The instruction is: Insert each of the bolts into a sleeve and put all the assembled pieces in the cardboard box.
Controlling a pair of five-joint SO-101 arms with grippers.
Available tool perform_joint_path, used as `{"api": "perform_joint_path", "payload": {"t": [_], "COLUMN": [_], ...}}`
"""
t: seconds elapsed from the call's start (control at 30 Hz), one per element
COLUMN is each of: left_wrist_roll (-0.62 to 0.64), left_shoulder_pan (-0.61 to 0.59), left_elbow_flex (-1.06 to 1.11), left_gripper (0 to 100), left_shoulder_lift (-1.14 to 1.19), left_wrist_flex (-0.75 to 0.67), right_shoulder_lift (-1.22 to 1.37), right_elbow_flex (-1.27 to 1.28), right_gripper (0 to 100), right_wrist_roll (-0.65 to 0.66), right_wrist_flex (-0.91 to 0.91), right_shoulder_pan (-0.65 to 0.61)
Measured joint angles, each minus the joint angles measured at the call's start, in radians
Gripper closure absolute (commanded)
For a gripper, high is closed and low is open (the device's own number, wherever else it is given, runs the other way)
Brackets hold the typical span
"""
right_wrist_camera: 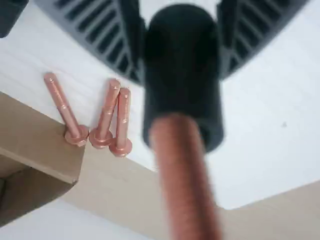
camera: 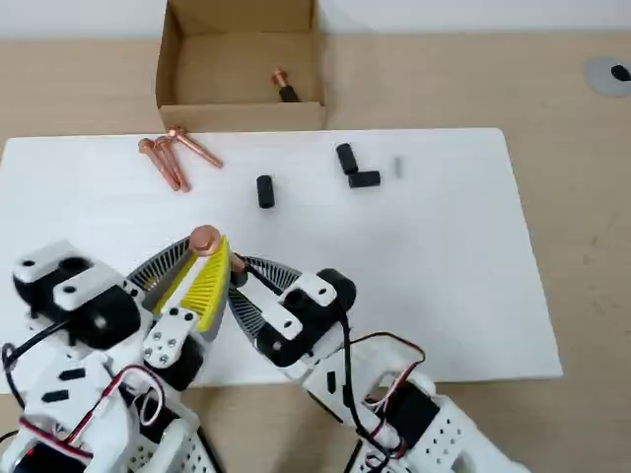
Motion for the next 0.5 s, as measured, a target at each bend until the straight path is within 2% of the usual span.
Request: {"api": "perform_joint_path", "payload": {"t": [0.3,0.5], "left_wrist_roll": [-0.04,-0.043], "left_shoulder_pan": [-0.003,-0.071], "left_elbow_flex": [0.003,0.005], "left_gripper": [99,99], "left_shoulder_lift": [0.0,0.0], "left_wrist_flex": [-0.002,-0.002], "right_shoulder_lift": [0.0,0.0], "right_elbow_flex": [0.0,0.002], "right_gripper": [98.9,98.9], "right_wrist_roll": [0.0,0.0], "right_wrist_flex": [0.0,0.0], "right_shoulder_pan": [0.0,0.0]}}
